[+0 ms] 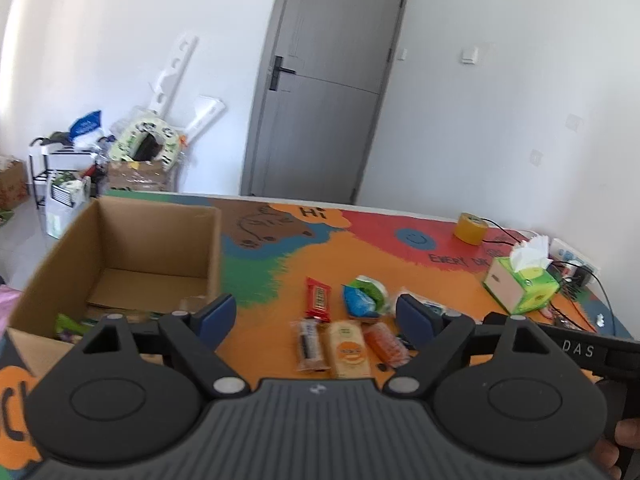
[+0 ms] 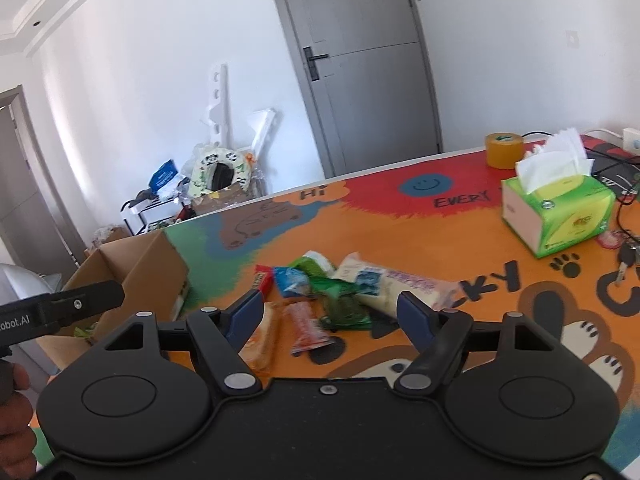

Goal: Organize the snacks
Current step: 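Move both tools back toward the remaining snacks, then grasp the round-labelled bread pack with the left tool while the right tool grasps the white RUNFU CAKE pack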

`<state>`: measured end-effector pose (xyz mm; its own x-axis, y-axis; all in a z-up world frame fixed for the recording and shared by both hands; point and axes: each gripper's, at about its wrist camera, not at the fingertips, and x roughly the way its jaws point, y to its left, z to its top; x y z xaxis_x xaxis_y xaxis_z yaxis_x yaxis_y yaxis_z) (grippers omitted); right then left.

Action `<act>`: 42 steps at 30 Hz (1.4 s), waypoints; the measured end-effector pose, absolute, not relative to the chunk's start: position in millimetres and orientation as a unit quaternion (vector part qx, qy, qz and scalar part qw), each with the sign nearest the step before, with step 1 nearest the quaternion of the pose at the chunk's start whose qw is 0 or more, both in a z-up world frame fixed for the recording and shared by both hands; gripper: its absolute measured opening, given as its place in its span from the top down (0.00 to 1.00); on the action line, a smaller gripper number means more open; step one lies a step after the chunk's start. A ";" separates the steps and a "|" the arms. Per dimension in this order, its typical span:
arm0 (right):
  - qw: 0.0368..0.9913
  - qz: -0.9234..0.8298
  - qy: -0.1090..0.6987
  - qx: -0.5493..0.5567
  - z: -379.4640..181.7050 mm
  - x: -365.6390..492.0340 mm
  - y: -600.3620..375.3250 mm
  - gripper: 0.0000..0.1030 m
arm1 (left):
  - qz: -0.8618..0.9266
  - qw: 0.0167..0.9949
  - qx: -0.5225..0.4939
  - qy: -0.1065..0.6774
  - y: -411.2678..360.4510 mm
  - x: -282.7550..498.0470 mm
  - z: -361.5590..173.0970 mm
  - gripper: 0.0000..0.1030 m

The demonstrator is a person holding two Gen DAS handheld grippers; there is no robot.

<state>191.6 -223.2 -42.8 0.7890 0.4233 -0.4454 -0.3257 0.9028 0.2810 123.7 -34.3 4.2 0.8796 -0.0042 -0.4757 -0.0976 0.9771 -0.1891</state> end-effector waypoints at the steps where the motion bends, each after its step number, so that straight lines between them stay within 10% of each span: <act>1: 0.942 0.196 0.256 0.097 -44.1 193.7 -226.7 0.29 | 0.020 0.963 -0.103 0.247 -38.3 126.7 1.7 0.18; 20: 0.936 0.190 0.282 0.096 -81.7 254.9 -243.6 0.47 | 0.007 0.942 -0.092 0.322 -68.0 191.2 -55.2 0.59; 42: 0.924 0.214 0.305 0.088 -103.4 306.8 -227.7 0.48 | 0.026 0.925 -0.085 0.369 -74.8 227.5 -86.9 0.67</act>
